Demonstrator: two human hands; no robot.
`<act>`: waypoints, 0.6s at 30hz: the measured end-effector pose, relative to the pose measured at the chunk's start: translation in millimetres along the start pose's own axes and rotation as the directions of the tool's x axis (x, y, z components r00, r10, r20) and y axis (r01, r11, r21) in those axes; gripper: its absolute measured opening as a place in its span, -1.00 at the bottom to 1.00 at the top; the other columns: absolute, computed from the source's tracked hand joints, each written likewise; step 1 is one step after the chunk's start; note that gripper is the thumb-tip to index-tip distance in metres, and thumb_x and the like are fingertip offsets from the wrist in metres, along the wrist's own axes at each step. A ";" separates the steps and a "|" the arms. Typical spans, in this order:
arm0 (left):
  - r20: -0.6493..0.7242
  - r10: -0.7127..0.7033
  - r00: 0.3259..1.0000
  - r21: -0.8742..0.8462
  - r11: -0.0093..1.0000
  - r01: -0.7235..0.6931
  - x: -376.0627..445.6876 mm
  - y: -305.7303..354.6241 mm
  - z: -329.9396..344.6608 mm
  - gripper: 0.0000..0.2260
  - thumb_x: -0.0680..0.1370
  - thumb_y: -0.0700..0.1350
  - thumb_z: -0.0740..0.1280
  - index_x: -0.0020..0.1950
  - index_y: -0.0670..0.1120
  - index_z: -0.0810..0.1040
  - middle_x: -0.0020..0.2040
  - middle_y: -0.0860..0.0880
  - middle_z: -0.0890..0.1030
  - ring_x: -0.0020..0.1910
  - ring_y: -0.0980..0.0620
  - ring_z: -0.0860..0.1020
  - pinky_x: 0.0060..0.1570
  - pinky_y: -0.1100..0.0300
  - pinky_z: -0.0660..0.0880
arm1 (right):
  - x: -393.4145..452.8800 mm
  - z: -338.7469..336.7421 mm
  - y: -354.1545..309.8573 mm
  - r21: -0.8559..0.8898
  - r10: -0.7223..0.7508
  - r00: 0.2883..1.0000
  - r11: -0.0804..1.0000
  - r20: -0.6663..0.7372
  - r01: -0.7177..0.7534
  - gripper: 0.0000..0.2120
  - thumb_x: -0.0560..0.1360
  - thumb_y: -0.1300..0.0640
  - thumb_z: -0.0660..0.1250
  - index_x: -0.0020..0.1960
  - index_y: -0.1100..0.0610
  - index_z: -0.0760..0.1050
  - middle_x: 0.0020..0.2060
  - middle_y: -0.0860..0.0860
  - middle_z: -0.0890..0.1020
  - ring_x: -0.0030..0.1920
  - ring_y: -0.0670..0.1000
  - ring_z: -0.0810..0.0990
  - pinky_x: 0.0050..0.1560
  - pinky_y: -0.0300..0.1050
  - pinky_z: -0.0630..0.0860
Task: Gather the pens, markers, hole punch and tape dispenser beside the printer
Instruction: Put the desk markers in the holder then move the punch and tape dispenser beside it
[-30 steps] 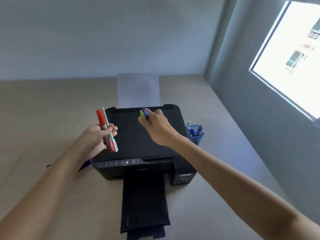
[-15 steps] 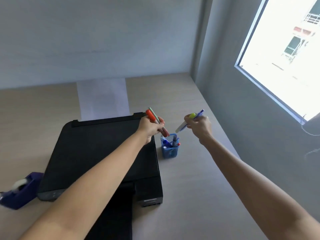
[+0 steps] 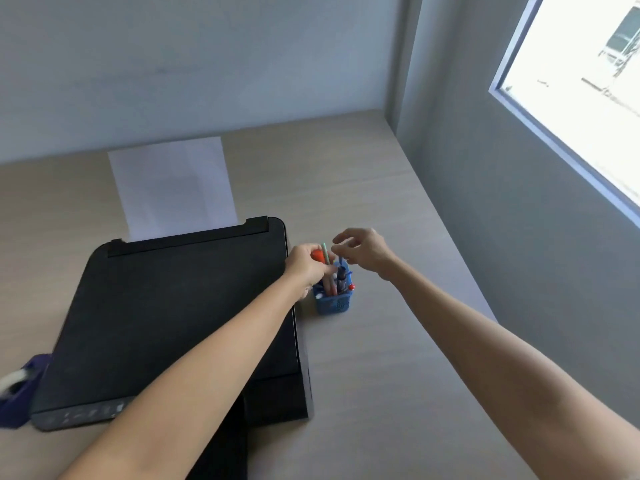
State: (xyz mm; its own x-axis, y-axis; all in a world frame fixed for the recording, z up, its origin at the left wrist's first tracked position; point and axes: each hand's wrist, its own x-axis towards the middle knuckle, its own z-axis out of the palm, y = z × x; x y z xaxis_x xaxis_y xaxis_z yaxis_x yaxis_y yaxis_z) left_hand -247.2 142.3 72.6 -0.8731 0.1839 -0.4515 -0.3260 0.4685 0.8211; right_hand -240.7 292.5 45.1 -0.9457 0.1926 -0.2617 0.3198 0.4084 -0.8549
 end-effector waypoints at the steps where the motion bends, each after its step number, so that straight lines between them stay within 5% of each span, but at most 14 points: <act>1: 0.013 0.032 0.999 0.003 0.999 -0.032 1.4 -1.3 0.2 -0.82 0.38 -0.31 0.52 -0.14 -0.11 0.60 -0.15 -0.13 0.62 -0.11 -0.07 0.60 -0.03 0.06 0.61 | 0.4 -0.1 1.6 0.011 -0.007 1.000 1.000 0.005 0.007 -0.85 0.42 0.03 0.46 -0.04 0.06 0.65 -0.33 -0.10 0.65 -0.30 -0.04 0.63 -0.12 -0.15 0.63; 5: 0.025 0.109 0.994 -0.019 0.994 -0.108 1.2 -1.5 1.3 -0.85 0.43 -0.05 0.49 -0.25 -0.05 0.57 -0.33 0.05 0.56 -0.30 0.09 0.53 -0.32 0.28 0.45 | -0.5 -2.8 6.4 0.055 -0.012 1.000 0.998 -0.015 0.013 -0.76 0.51 -0.03 0.36 0.02 0.13 0.64 -0.21 0.06 0.69 -0.22 0.02 0.64 -0.09 -0.08 0.65; 8: 0.018 0.146 0.989 0.080 0.986 -0.147 -0.8 -5.4 2.6 -0.86 0.47 -0.03 0.45 -0.21 -0.06 0.62 -0.33 0.07 0.56 -0.28 0.10 0.52 -0.28 0.26 0.47 | -3.8 -3.5 15.5 0.121 0.048 0.997 0.992 -0.053 -0.042 -0.75 0.58 0.02 0.24 -0.01 0.14 0.64 -0.20 0.07 0.65 -0.25 0.00 0.59 -0.15 -0.10 0.61; 11: -0.010 0.162 0.987 0.242 0.958 -0.155 -2.9 -10.4 7.5 -0.91 0.51 -0.20 0.39 -0.07 -0.15 0.69 -0.07 -0.10 0.68 -0.09 -0.05 0.61 -0.17 0.15 0.56 | -8.3 -0.8 28.9 0.191 0.149 0.984 0.973 -0.092 -0.130 -0.74 0.58 0.09 0.19 -0.03 0.18 0.62 -0.23 0.09 0.60 -0.30 0.02 0.54 -0.23 -0.11 0.57; 13: -0.114 0.137 0.984 0.283 0.954 -0.100 -0.3 -11.0 12.7 -0.81 0.56 -0.24 0.27 0.10 -0.17 0.64 0.17 -0.19 0.57 0.09 -0.14 0.58 -0.13 0.11 0.56 | -12.6 2.3 40.7 0.236 0.244 0.965 0.947 -0.092 -0.217 -0.73 0.59 0.15 0.15 0.00 0.26 0.60 -0.22 0.13 0.57 -0.29 0.07 0.53 -0.16 -0.01 0.60; 15: -0.169 0.034 0.985 0.255 0.967 0.010 2.7 -8.8 18.5 -0.68 0.61 -0.12 0.19 0.33 -0.19 0.44 0.30 -0.22 0.43 0.21 -0.19 0.51 -0.03 0.07 0.54 | -18.2 6.1 52.5 0.259 0.337 0.941 0.912 -0.033 -0.318 -0.72 0.61 0.19 0.12 0.05 0.30 0.57 -0.18 0.17 0.56 -0.26 0.12 0.54 -0.07 0.05 0.63; 18: -0.043 -0.279 0.959 -0.062 0.959 0.276 5.5 -8.8 29.2 -0.54 0.61 0.06 0.09 0.43 -0.17 0.30 0.35 -0.21 0.45 0.23 -0.19 0.53 0.11 -0.04 0.56 | -27.6 15.8 62.6 0.284 0.383 0.916 0.871 0.119 -0.401 -0.72 0.61 0.19 0.16 0.16 0.33 0.54 -0.10 0.19 0.55 -0.25 0.13 0.57 -0.01 0.05 0.64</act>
State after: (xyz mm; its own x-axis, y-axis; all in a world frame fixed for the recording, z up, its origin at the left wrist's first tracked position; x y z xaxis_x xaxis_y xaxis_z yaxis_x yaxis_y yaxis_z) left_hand -238.6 164.4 52.7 -0.7626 0.0084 -0.6468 -0.5759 0.4466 0.6848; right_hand -195.4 298.7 -8.3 -0.7505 0.2272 -0.6206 0.6415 0.0246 -0.7667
